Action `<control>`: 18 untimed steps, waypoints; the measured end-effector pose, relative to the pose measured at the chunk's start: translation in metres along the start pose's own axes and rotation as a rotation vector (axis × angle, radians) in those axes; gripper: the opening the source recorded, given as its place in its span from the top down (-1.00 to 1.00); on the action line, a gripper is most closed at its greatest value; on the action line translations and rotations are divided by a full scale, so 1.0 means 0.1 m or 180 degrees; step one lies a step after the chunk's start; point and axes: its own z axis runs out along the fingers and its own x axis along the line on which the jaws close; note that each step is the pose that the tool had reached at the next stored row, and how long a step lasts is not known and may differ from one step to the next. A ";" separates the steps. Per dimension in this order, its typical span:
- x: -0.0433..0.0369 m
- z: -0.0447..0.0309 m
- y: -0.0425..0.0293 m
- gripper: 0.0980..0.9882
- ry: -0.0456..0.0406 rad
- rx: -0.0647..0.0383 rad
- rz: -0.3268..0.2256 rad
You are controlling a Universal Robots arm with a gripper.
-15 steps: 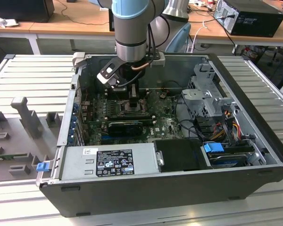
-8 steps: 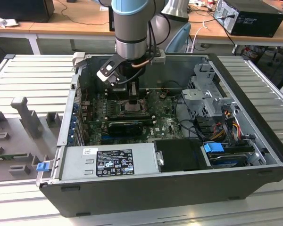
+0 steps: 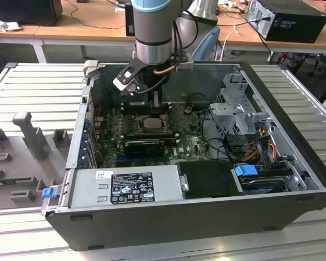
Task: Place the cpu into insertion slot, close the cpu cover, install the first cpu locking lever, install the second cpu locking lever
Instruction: 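Close the cpu cover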
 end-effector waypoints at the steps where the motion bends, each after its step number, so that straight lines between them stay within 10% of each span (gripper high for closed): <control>1: -0.002 0.000 0.008 0.98 0.0002 0.0002 0.0000; 18: -0.003 -0.142 0.054 0.98 0.0008 0.0008 0.0000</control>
